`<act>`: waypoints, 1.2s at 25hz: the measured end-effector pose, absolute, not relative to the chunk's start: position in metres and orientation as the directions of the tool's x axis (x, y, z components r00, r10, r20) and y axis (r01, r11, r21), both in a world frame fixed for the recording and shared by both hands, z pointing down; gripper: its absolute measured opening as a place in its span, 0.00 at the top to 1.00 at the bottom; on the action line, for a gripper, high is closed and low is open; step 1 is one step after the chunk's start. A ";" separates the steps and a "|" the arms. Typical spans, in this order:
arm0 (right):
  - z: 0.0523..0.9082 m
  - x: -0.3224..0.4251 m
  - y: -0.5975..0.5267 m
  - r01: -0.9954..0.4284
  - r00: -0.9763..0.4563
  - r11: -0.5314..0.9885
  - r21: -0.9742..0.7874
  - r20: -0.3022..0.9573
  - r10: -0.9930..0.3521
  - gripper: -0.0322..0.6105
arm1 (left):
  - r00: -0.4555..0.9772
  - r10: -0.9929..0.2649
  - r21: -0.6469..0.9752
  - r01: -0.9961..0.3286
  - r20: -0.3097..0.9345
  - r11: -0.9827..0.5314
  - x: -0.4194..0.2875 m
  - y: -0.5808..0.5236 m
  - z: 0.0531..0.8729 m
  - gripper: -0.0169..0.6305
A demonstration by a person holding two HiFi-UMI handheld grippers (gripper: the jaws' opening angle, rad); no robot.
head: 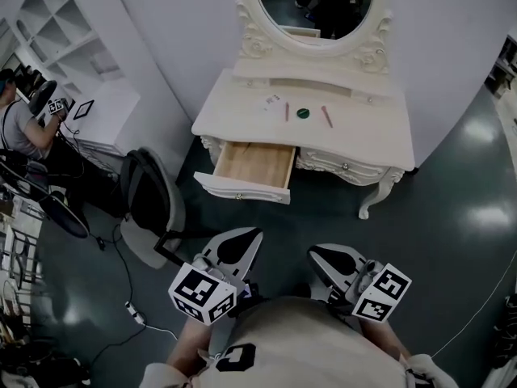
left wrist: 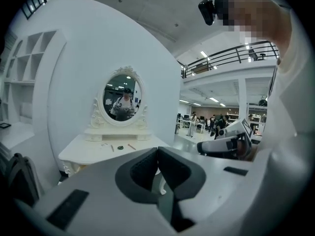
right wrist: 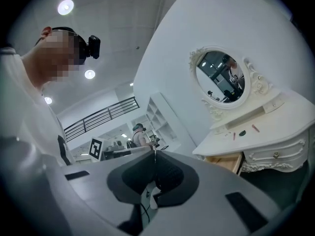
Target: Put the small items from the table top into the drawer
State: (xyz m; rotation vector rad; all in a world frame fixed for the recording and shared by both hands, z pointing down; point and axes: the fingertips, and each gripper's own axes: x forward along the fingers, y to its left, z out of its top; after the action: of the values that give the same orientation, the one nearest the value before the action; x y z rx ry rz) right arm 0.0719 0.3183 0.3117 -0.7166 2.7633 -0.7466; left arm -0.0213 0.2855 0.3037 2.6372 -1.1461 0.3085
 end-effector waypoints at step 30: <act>0.341 0.072 0.207 -0.496 -0.842 0.688 -0.530 0.099 -0.530 0.90 | 0.564 -0.712 -0.166 -0.723 0.419 -0.671 -0.073 0.086 0.336 0.89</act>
State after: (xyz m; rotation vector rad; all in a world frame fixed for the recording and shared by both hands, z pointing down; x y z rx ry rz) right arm 0.0717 0.2067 0.3405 -0.8606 2.8292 -0.8606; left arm -0.0728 0.0861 0.3363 2.7561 -1.2644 0.7212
